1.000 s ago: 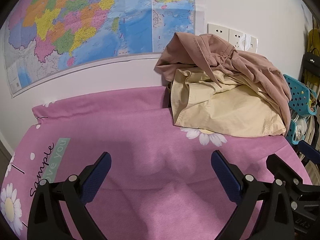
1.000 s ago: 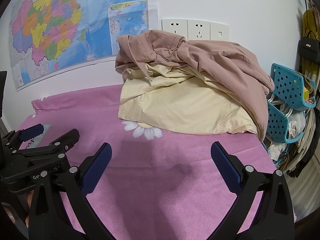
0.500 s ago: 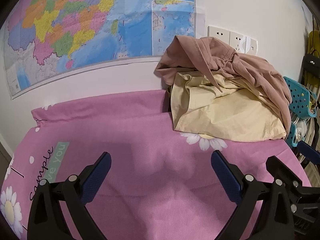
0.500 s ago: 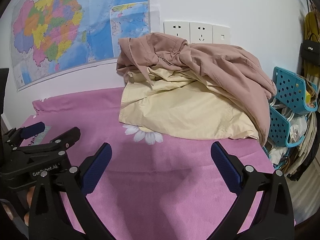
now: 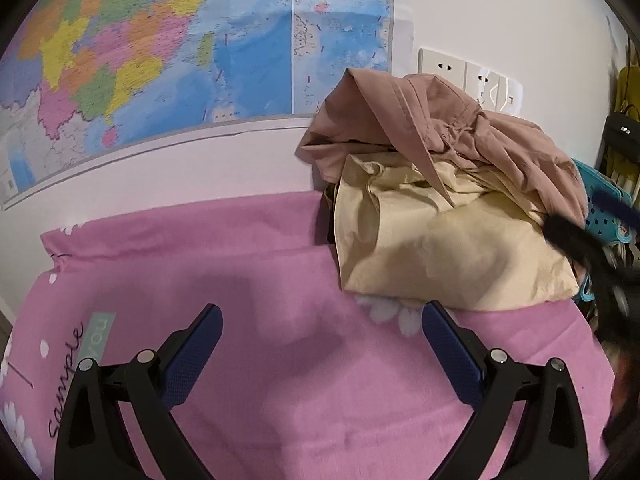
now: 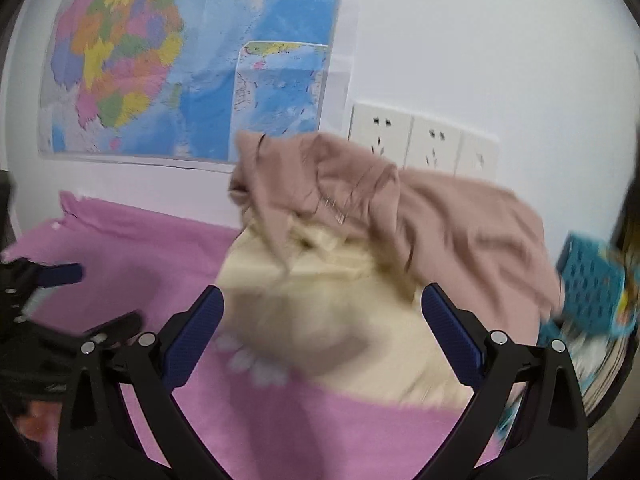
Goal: Fold large clothes
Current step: 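Grasp the pink-beige jacket on the pile with the right gripper and lift, then grasp the jacket with the left gripper while the right gripper holds it up, then lower the jacket onto the pink sheet with both grippers and release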
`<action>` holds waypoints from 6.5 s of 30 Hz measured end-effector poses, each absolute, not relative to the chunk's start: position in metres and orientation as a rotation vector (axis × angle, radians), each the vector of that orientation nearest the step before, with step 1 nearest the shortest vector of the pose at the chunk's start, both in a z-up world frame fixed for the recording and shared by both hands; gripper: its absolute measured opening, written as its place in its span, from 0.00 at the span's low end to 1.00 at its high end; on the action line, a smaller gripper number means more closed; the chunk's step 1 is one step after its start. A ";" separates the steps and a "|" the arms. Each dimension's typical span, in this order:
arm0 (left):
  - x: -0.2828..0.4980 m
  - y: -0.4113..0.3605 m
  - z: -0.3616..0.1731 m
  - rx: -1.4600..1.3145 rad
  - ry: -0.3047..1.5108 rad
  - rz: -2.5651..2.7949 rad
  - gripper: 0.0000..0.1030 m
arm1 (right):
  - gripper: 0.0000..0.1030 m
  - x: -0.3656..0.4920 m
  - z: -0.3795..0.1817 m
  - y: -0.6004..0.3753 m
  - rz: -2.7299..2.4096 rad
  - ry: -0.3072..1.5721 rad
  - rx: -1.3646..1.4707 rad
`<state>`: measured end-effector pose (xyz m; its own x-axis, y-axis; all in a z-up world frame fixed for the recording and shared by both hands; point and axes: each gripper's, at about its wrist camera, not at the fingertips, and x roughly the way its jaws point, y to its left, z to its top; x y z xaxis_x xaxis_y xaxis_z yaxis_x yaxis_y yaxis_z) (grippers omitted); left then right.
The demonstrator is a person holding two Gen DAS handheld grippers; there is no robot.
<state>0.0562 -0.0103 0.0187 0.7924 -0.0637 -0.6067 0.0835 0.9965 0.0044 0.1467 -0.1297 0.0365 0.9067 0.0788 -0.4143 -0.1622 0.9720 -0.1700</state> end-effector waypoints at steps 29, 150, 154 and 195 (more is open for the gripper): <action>0.159 0.041 -0.001 0.039 0.681 0.050 0.94 | 0.31 0.271 0.127 -0.162 0.339 0.455 -0.406; 0.158 0.333 -0.002 -0.151 0.889 -0.069 0.65 | 0.78 0.162 0.034 -0.069 0.573 0.837 -0.084; 0.111 0.333 0.005 -0.073 0.850 -0.096 0.68 | 0.78 0.082 -0.012 -0.088 0.554 0.973 -0.128; -0.097 0.332 -0.055 -0.006 0.973 -0.154 0.02 | 0.56 0.041 -0.011 -0.223 0.249 0.778 0.266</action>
<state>-0.0971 0.3315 -0.0551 0.5528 -0.1332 -0.8226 0.1281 0.9890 -0.0740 0.0409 -0.2228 -0.0114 0.6862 0.3164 -0.6550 -0.1221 0.9378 0.3250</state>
